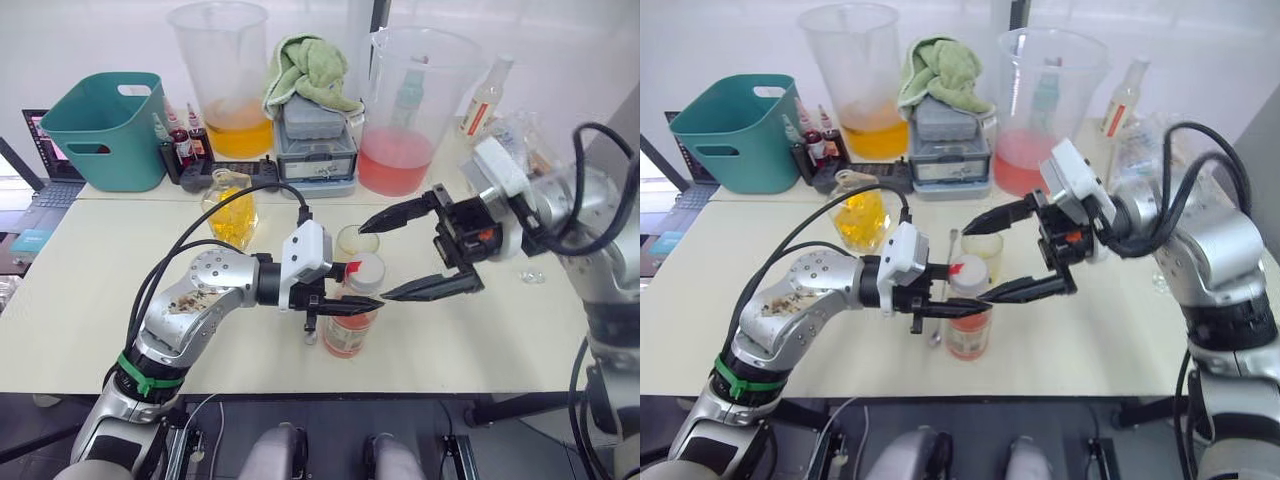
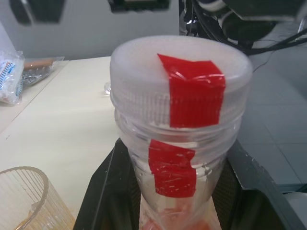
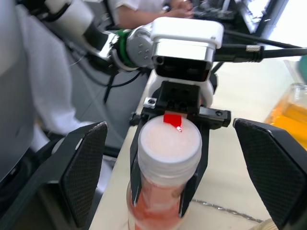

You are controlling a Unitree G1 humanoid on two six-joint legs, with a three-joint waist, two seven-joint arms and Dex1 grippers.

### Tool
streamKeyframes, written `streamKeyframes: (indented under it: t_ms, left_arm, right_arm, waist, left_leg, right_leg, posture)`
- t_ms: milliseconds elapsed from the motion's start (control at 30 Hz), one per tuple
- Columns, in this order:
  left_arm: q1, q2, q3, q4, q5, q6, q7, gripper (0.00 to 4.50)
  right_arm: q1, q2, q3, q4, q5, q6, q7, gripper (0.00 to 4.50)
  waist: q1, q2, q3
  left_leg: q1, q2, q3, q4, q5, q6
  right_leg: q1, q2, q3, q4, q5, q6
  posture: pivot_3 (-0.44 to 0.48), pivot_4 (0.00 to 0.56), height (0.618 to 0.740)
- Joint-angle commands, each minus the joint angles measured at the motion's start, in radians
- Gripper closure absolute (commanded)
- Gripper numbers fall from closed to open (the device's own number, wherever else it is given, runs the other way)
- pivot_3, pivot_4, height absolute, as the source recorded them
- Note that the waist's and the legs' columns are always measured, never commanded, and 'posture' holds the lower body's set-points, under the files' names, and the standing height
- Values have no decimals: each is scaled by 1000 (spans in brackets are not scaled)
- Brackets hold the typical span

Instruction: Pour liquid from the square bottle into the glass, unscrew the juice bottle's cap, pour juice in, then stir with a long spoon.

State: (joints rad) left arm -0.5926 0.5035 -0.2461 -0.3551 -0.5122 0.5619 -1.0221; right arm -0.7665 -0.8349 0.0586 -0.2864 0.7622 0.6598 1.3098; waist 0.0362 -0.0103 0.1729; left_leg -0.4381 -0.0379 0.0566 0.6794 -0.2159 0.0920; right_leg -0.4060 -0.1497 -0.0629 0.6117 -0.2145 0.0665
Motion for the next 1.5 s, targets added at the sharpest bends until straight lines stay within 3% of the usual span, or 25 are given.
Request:
streamKeyframes:
  t_ms: [33,200,400,500,700,1267,1500]
  left_arm:
    - [-4,3,-32,32,29,1,-11,3077]
    - [-20,0,-41,50,32,-13,-24,3077]
    - [-24,0,-43,57,32,-17,-29,3077]
    - [-28,0,-44,62,33,-15,-31,3077]
    - [-27,4,-42,62,34,-13,-30,3077]
    - [-33,0,-47,66,39,-16,-28,3077]
    - [-27,-1,-50,60,36,-14,-27,3077]
  right_arm:
    - [27,14,-69,-107,37,52,-132,55]
    - [94,51,-83,-175,36,71,-239,55]
    - [131,49,-75,-204,32,67,-268,55]
    - [131,55,-71,-198,32,62,-272,793]
    - [129,58,-72,-186,36,56,-262,2789]
    - [31,63,-115,-123,171,187,-264,2904]
    - [5,13,-164,-88,161,191,-276,2904]
  waist:
    - [1,0,0]
    - [6,0,0]
    - [6,0,0]
    - [6,0,0]
    - [5,0,0]
    - [6,0,0]
    - [8,0,0]
  left_leg:
    - [0,0,1,0,0,0]
    - [0,0,0,0,0,0]
    - [0,0,0,0,3,6]
    - [0,0,0,1,0,13]
    - [0,0,0,1,0,13]
    - [0,0,0,1,-1,13]
    - [0,0,0,1,-1,13]
  right_leg:
    - [0,0,0,0,0,0]
    - [0,0,0,-1,0,0]
    - [0,1,0,-1,0,0]
    - [0,1,0,-1,0,0]
    - [1,2,-1,-1,0,0]
    - [1,1,-1,-1,0,0]
    - [1,1,-1,-1,0,0]
  posture:
    - [0,150,740]
    - [0,150,740]
    - [0,150,740]
    - [0,150,740]
    - [0,150,740]
    - [0,150,740]
    - [0,150,740]
